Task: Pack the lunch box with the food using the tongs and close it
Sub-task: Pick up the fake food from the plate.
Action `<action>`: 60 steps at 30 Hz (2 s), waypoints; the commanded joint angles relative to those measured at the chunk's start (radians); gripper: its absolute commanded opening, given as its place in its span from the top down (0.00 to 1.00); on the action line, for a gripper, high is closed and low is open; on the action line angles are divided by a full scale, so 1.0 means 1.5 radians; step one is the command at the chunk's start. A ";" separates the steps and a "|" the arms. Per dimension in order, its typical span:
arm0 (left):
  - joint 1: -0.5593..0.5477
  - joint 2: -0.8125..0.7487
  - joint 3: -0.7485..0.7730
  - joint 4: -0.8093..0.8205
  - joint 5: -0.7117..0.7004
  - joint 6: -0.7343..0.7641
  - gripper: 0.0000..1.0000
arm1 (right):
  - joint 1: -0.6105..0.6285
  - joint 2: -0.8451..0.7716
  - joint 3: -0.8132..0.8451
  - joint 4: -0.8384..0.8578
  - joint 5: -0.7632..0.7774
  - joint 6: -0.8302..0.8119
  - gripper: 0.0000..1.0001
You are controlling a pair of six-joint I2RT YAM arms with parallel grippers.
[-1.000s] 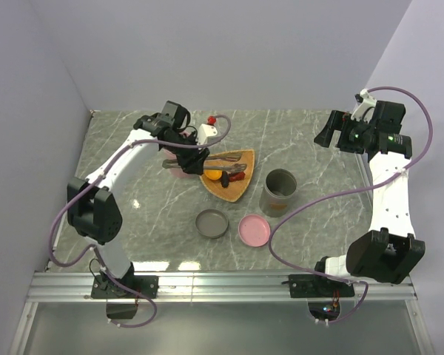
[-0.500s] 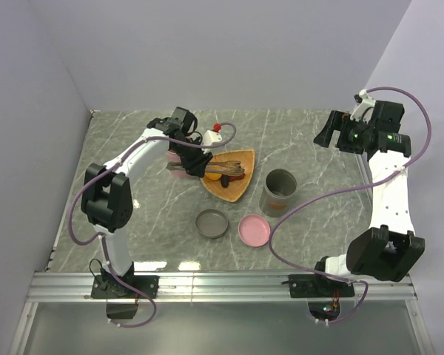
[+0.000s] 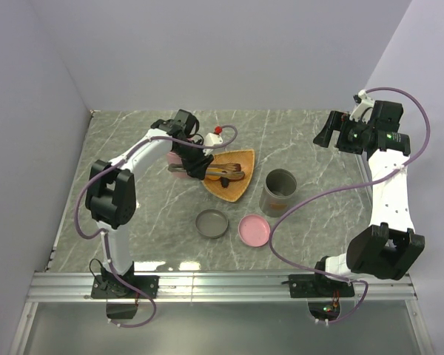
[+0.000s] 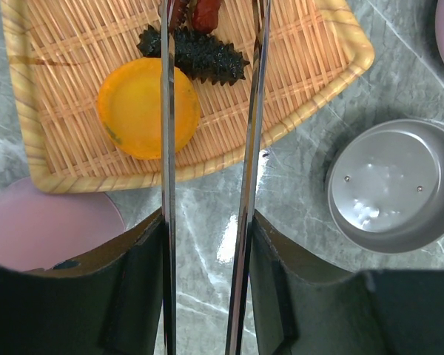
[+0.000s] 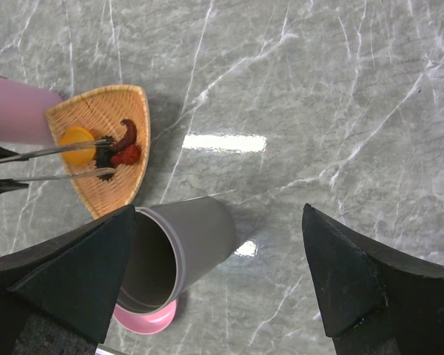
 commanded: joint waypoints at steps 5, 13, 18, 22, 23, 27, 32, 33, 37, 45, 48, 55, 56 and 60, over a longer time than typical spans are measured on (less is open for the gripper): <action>-0.003 0.007 0.010 0.009 0.008 0.015 0.52 | -0.005 0.001 0.010 0.007 -0.004 -0.003 0.00; -0.015 0.014 0.004 0.010 -0.002 0.013 0.52 | -0.005 0.004 0.010 0.006 -0.002 -0.003 0.00; -0.025 0.015 0.003 0.010 -0.007 0.009 0.53 | -0.005 0.004 0.009 0.007 -0.004 -0.003 0.00; -0.026 0.024 0.006 0.010 -0.012 0.004 0.53 | -0.004 0.003 0.008 0.007 -0.005 -0.003 0.00; -0.027 0.028 0.011 0.005 -0.018 0.006 0.53 | -0.005 0.003 0.009 0.008 -0.004 -0.003 0.00; -0.027 0.053 0.028 -0.014 -0.028 0.011 0.53 | -0.004 0.003 0.008 0.007 0.000 -0.003 0.00; -0.026 0.057 0.037 -0.005 -0.026 0.002 0.55 | -0.005 0.001 0.005 0.010 0.001 -0.003 0.00; -0.027 0.059 0.040 -0.006 -0.026 0.002 0.56 | -0.004 0.001 0.006 0.010 0.003 -0.003 0.00; -0.027 0.056 0.045 -0.011 -0.021 0.000 0.65 | -0.005 0.001 0.008 0.010 0.002 -0.003 0.00; -0.023 0.006 0.035 -0.015 -0.013 -0.015 0.80 | -0.004 -0.006 0.006 0.010 0.002 -0.003 0.00; -0.009 -0.032 0.036 -0.022 0.012 -0.036 0.88 | -0.006 -0.011 0.009 0.009 0.001 -0.003 0.00; 0.003 -0.122 0.052 -0.035 0.053 -0.079 1.00 | -0.008 -0.013 0.021 -0.002 -0.008 -0.003 0.00; 0.003 -0.128 0.067 -0.040 0.061 -0.092 1.00 | -0.008 -0.013 0.023 -0.002 -0.009 -0.003 0.00; -0.004 -0.158 0.109 -0.047 0.114 -0.125 1.00 | -0.011 -0.013 0.031 -0.007 -0.011 -0.003 0.00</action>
